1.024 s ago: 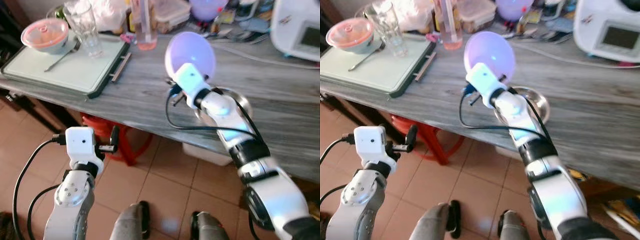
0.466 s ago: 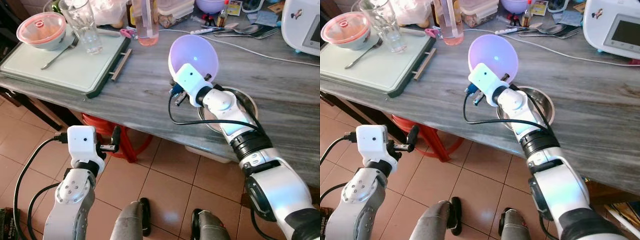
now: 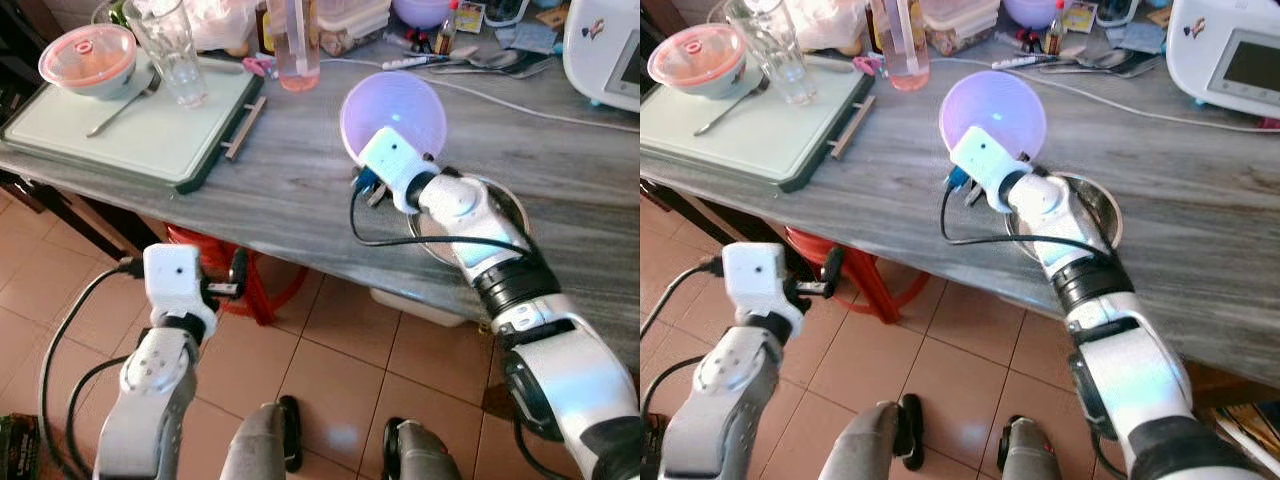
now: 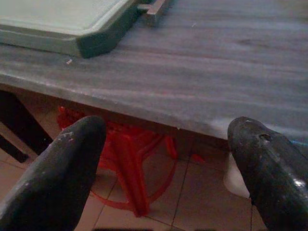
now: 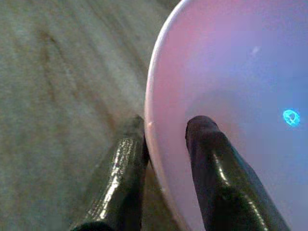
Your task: Setting the table
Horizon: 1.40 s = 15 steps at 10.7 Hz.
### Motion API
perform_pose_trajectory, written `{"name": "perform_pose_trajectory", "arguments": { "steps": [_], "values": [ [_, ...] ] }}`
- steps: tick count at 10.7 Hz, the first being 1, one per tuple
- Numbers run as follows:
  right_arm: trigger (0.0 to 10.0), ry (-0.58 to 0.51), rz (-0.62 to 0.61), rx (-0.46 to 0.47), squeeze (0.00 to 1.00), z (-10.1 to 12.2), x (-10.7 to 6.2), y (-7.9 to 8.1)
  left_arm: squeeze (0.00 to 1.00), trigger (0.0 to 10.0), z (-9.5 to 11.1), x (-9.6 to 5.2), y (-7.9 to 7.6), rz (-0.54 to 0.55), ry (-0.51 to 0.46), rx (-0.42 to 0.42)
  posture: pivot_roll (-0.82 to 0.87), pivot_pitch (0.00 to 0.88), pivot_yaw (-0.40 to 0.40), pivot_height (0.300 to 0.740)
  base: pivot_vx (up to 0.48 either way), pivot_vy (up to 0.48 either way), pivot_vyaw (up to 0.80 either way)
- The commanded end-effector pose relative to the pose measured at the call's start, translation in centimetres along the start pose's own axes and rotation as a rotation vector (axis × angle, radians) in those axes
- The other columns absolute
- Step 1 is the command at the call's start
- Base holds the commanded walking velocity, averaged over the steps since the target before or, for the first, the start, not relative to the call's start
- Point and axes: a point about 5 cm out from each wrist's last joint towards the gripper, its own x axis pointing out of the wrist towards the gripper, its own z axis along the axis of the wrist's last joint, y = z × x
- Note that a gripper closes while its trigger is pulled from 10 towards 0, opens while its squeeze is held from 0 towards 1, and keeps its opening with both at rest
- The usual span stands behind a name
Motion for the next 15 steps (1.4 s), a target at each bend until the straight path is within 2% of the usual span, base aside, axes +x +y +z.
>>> {"name": "perform_pose_trajectory", "arguments": {
  "steps": [1,9,10,11,13,14,15],
  "values": [
    [10.0,-0.011,0.018,-0.027,1.00,1.1,0.0,-0.4,0.00,10.0,-0.4,0.2,0.2,0.006,0.013,0.007,0.11,0.189,0.095,0.740,0.000,0.000,0.00],
    [10.0,-0.034,0.027,-0.024,1.00,3.2,-2.2,-3.2,0.00,10.0,-0.8,2.5,-0.6,-0.022,0.003,0.000,0.05,0.109,0.078,0.740,0.000,0.000,0.00],
    [10.0,-0.092,-0.082,0.033,1.00,3.1,-2.9,-3.6,0.00,10.0,-0.8,2.6,-0.7,-0.021,-0.001,-0.006,0.04,0.109,0.074,0.740,0.000,0.000,0.00],
    [10.0,-0.109,-0.116,0.039,1.00,3.1,-3.2,-3.6,0.00,10.0,-0.9,2.6,-0.7,-0.019,-0.001,-0.009,0.04,0.112,0.072,0.740,0.000,0.000,0.00],
    [10.0,-0.141,-0.287,-0.021,1.00,2.8,-5.0,-3.5,0.00,10.0,-1.2,2.4,-0.7,-0.017,0.003,-0.018,0.03,0.116,0.079,0.740,0.000,0.000,0.00],
    [10.0,-0.141,-0.366,-0.004,1.00,2.4,-5.9,-3.4,0.00,10.0,-1.3,2.4,-0.9,-0.029,0.007,-0.017,0.03,0.121,0.084,0.740,0.000,0.000,0.00],
    [10.0,-0.091,-0.479,0.034,1.00,1.4,-7.2,-3.1,0.00,10.0,-1.3,2.6,-0.9,-0.034,0.006,-0.016,0.02,0.124,0.087,0.740,0.000,0.000,0.00]
  ]
}}
